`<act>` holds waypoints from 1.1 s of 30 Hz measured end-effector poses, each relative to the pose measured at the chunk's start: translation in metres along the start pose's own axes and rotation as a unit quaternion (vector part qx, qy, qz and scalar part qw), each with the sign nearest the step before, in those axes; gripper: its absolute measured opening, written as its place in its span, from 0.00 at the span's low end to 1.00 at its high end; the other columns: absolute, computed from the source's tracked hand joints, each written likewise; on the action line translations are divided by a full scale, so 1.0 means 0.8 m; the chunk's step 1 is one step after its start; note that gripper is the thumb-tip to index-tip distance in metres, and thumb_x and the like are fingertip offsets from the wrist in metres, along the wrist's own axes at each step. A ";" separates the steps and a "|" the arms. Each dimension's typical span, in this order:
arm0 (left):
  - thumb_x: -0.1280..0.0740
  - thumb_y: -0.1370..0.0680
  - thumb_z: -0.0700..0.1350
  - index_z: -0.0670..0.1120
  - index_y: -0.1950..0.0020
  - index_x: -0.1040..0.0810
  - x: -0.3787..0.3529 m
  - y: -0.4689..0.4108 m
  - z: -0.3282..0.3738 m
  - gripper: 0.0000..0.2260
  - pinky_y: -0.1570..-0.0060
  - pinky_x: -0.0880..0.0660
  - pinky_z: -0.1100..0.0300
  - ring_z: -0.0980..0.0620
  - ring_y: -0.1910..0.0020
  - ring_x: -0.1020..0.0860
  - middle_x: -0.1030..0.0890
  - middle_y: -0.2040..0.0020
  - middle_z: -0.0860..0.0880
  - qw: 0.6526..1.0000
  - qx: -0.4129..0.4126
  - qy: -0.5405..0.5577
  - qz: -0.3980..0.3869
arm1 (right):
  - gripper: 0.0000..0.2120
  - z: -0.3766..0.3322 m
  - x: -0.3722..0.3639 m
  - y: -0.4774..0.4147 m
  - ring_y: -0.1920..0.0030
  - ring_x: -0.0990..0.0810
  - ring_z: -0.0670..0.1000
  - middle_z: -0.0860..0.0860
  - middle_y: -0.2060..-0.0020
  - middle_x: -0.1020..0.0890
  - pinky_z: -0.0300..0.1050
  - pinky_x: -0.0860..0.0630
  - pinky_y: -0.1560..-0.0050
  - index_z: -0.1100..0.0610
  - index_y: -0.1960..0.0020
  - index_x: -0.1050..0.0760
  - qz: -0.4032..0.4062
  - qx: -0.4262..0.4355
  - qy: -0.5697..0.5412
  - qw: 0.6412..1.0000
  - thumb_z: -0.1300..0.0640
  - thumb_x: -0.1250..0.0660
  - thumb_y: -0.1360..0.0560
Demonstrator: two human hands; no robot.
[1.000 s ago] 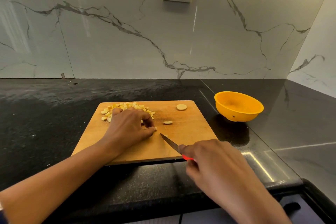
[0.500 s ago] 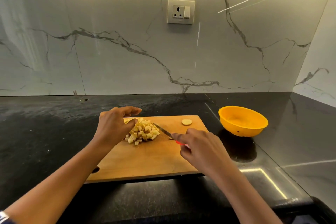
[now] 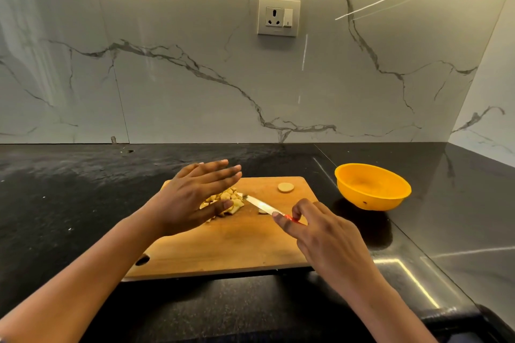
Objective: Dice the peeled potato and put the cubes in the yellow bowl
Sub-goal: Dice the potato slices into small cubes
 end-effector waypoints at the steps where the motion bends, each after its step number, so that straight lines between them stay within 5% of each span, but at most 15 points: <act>1: 0.64 0.26 0.71 0.58 0.26 0.50 -0.003 0.000 0.000 0.32 0.29 0.63 0.60 0.66 0.28 0.64 0.52 0.25 0.59 1.000 -0.001 -0.016 -0.019 | 0.35 0.003 0.000 0.001 0.65 0.24 0.47 0.50 0.59 0.23 0.33 0.35 0.78 0.47 0.41 0.20 0.002 -0.004 -0.002 1.000 0.61 0.17 0.46; 3: 0.64 0.26 0.72 0.57 0.25 0.54 -0.011 0.001 0.006 0.33 0.29 0.70 0.60 0.64 0.28 0.68 0.55 0.24 0.58 0.998 -0.016 -0.047 -0.047 | 0.34 0.007 0.002 0.002 0.64 0.24 0.47 0.50 0.58 0.23 0.34 0.34 0.77 0.47 0.40 0.20 0.010 -0.008 -0.004 1.000 0.61 0.18 0.44; 7: 0.58 0.22 0.68 0.51 0.22 0.52 -0.032 -0.002 0.021 0.33 0.30 0.67 0.52 0.54 0.25 0.63 0.53 0.23 0.53 0.986 -0.056 -0.144 -0.062 | 0.33 0.004 0.005 -0.004 0.63 0.23 0.48 0.51 0.58 0.22 0.34 0.34 0.77 0.48 0.41 0.20 0.017 -0.009 -0.009 1.000 0.61 0.17 0.45; 11: 0.79 0.36 0.72 0.56 0.26 0.65 -0.026 0.001 -0.011 0.41 0.32 0.76 0.49 0.56 0.29 0.71 0.64 0.26 0.57 0.980 0.062 -0.142 -0.124 | 0.33 0.002 0.001 -0.010 0.64 0.23 0.47 0.50 0.59 0.22 0.34 0.32 0.79 0.48 0.42 0.20 0.010 -0.006 -0.019 1.000 0.61 0.17 0.45; 16: 0.82 0.41 0.73 0.58 0.28 0.62 -0.019 0.007 -0.034 0.44 0.33 0.77 0.52 0.61 0.29 0.67 0.61 0.27 0.61 0.982 0.108 -0.087 -0.125 | 0.33 0.005 0.000 -0.012 0.65 0.22 0.47 0.50 0.60 0.21 0.32 0.35 0.77 0.47 0.43 0.18 0.001 -0.012 -0.030 0.999 0.60 0.16 0.46; 20: 0.75 0.37 0.75 0.59 0.26 0.52 -0.017 0.001 -0.026 0.44 0.30 0.71 0.55 0.64 0.28 0.57 0.49 0.25 0.59 0.989 0.108 -0.034 -0.097 | 0.31 0.011 0.003 -0.009 0.65 0.23 0.46 0.49 0.59 0.21 0.30 0.37 0.76 0.47 0.44 0.18 0.015 -0.032 -0.047 0.998 0.61 0.17 0.45; 23: 0.66 0.33 0.75 0.58 0.27 0.39 -0.007 -0.006 -0.013 0.41 0.29 0.59 0.58 0.60 0.28 0.41 0.33 0.28 0.55 0.993 0.117 0.006 -0.028 | 0.29 0.021 0.008 -0.002 0.67 0.25 0.43 0.46 0.60 0.22 0.26 0.42 0.74 0.47 0.43 0.19 0.040 -0.082 -0.107 0.990 0.61 0.18 0.42; 28: 0.40 0.22 0.58 0.59 0.35 0.26 -0.022 -0.032 0.036 0.16 0.32 0.45 0.57 0.59 0.35 0.30 0.23 0.37 0.58 0.996 0.082 0.000 -0.023 | 0.22 0.028 0.015 0.011 0.56 0.27 0.43 0.40 0.53 0.27 0.32 0.32 0.61 0.41 0.28 0.34 0.027 -0.143 -0.170 0.975 0.52 0.37 0.21; 33: 0.43 0.22 0.60 0.60 0.39 0.23 -0.042 -0.036 0.043 0.16 0.34 0.45 0.53 0.60 0.39 0.28 0.22 0.41 0.61 0.997 0.058 -0.012 -0.043 | 0.22 0.015 0.013 0.018 0.52 0.24 0.44 0.42 0.48 0.23 0.34 0.26 0.55 0.44 0.27 0.35 -0.001 -0.160 -0.186 0.969 0.51 0.39 0.20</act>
Point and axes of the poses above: each hand's wrist, its own y-axis away from the middle knuckle, its own x-axis out of the back of the hand, z = x × y, the point moved 6 cm from there along -y, towards the middle knuckle
